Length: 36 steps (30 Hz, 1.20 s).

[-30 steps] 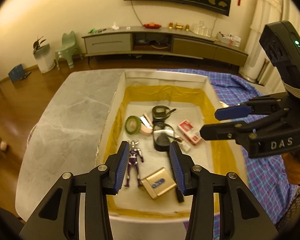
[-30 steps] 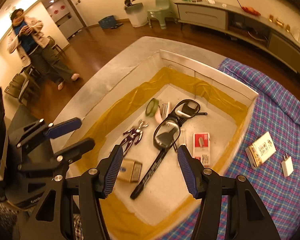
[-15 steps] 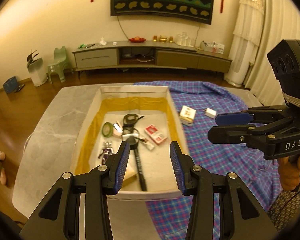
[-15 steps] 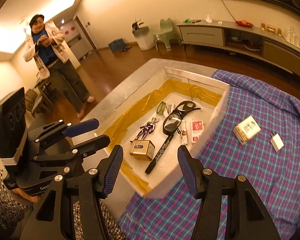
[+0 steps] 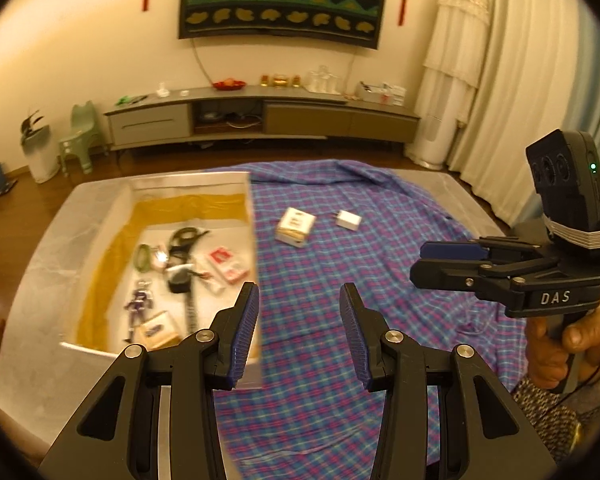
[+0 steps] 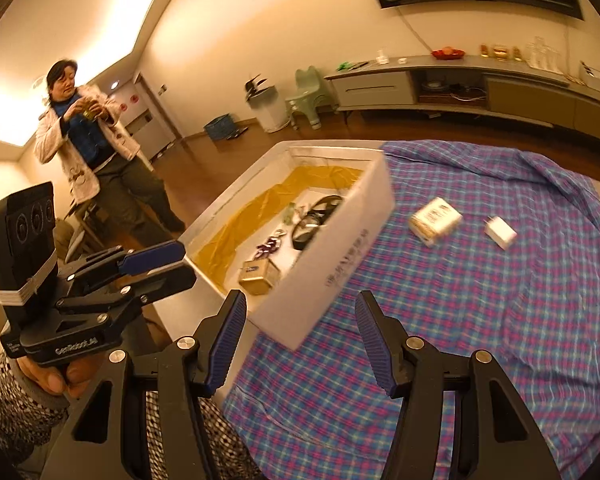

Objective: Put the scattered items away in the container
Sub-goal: 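Move both tools back over the tissue pack and white charger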

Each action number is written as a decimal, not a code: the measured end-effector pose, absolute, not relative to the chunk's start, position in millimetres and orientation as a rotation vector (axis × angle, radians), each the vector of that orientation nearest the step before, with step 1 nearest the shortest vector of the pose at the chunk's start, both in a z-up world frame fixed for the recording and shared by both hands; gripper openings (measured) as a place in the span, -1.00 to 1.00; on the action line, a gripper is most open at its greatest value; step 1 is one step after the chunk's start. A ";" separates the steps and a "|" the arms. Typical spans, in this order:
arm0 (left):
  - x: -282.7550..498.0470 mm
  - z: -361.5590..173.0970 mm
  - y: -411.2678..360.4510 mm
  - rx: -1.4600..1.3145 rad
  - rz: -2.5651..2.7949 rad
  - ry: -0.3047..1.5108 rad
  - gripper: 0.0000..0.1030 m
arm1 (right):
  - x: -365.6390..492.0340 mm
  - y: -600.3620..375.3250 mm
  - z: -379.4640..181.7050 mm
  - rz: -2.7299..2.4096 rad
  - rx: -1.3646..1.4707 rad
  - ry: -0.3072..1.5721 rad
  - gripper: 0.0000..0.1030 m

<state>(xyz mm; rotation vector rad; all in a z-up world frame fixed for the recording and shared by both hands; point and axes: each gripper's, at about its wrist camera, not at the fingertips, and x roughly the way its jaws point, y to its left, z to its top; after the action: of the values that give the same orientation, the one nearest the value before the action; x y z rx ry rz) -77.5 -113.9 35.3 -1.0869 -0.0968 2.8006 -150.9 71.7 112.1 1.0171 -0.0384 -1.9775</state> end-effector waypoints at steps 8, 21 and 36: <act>-114.2 17.4 -56.6 -1.122 2.730 -0.072 -0.09 | -176.6 124.3 80.7 -2.042 1.082 -0.155 0.13; -239.6 -47.5 -24.9 -1.282 2.753 -0.030 -0.05 | -264.4 134.9 40.9 -2.154 1.151 -0.031 0.13; -363.9 -124.5 -51.8 -1.517 2.774 -0.021 -0.05 | -377.5 80.7 -19.0 -2.167 1.157 0.405 0.15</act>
<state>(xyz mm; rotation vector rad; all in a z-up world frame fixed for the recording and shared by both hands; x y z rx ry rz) -363.9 -51.8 -124.5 -1.5167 -0.0207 2.7738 -377.5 80.7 -19.0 1.1573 0.4047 -2.1669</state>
